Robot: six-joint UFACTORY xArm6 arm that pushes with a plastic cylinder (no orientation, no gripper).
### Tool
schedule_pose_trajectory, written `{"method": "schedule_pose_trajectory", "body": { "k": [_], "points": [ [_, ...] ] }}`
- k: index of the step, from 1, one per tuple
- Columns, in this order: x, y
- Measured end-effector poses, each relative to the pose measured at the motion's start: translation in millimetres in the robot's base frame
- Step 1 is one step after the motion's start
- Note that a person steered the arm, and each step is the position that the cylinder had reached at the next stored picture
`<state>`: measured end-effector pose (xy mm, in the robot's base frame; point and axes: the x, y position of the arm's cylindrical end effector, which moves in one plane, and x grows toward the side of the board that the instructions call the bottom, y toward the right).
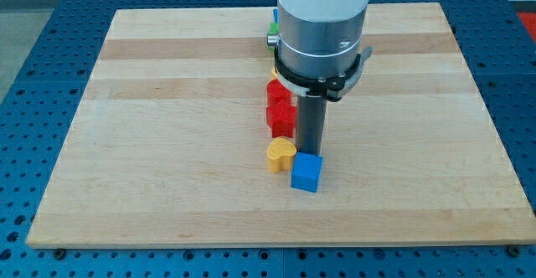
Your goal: Place the blue cube below the yellow heart
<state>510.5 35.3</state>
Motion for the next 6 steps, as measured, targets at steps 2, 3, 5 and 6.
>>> {"method": "schedule_pose_trajectory", "body": {
  "k": [2,3,5,6],
  "points": [
    [2,0],
    [8,0],
    [5,19],
    [16,19]
  ]
}}
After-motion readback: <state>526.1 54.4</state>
